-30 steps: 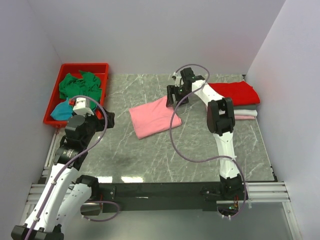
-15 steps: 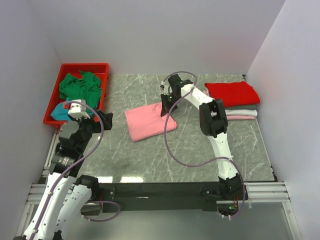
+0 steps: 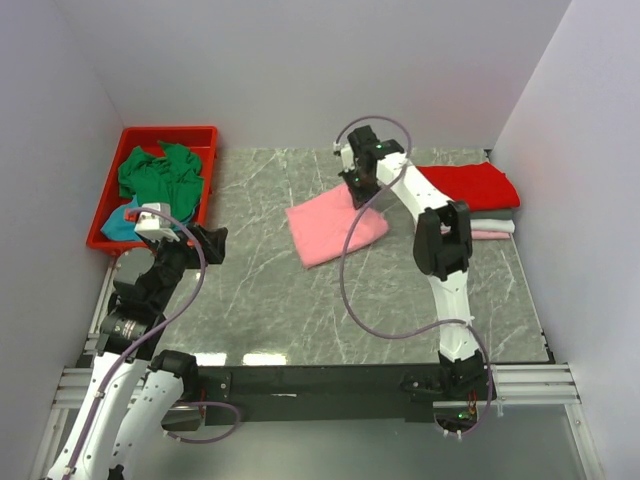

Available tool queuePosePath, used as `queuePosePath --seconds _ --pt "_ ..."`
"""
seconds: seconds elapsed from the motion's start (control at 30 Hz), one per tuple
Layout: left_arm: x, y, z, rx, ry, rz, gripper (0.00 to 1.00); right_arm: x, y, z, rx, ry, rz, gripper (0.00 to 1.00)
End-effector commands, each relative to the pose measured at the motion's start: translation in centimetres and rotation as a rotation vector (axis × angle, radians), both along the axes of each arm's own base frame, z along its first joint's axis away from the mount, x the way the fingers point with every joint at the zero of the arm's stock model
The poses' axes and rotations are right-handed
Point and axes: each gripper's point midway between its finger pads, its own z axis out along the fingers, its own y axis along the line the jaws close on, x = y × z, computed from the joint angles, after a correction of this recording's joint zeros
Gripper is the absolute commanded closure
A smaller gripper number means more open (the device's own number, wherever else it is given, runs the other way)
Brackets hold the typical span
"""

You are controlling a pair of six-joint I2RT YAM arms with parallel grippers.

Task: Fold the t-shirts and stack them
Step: Neatly place the folded tshirt to the corner

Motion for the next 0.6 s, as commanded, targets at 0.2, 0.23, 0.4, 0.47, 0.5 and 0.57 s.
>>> queuePosePath --seconds 0.2,0.23,0.4,0.47,0.5,0.57 --pt "-0.4 -0.4 1.5 0.003 -0.068 -0.033 0.04 3.2 -9.5 9.6 -0.32 -0.274 -0.016 1.0" --pt "-0.4 -0.4 1.6 0.002 -0.071 -0.033 0.04 3.5 -10.2 10.1 -0.339 -0.286 -0.029 1.0" --pt "-0.6 -0.5 1.7 0.0 -0.08 -0.042 0.04 4.0 -13.6 12.0 -0.438 -0.334 -0.065 1.0" --pt "-0.6 -0.6 1.7 0.0 -0.08 -0.046 0.04 4.2 -14.4 12.8 -0.452 -0.352 -0.081 1.0" --pt "-0.6 -0.6 1.7 0.0 -0.08 -0.046 0.04 4.2 -14.8 13.1 -0.451 -0.356 -0.09 1.0" --pt "-0.6 -0.6 1.7 0.0 -0.079 -0.046 0.04 4.3 -15.5 14.3 -0.452 -0.384 -0.106 1.0"
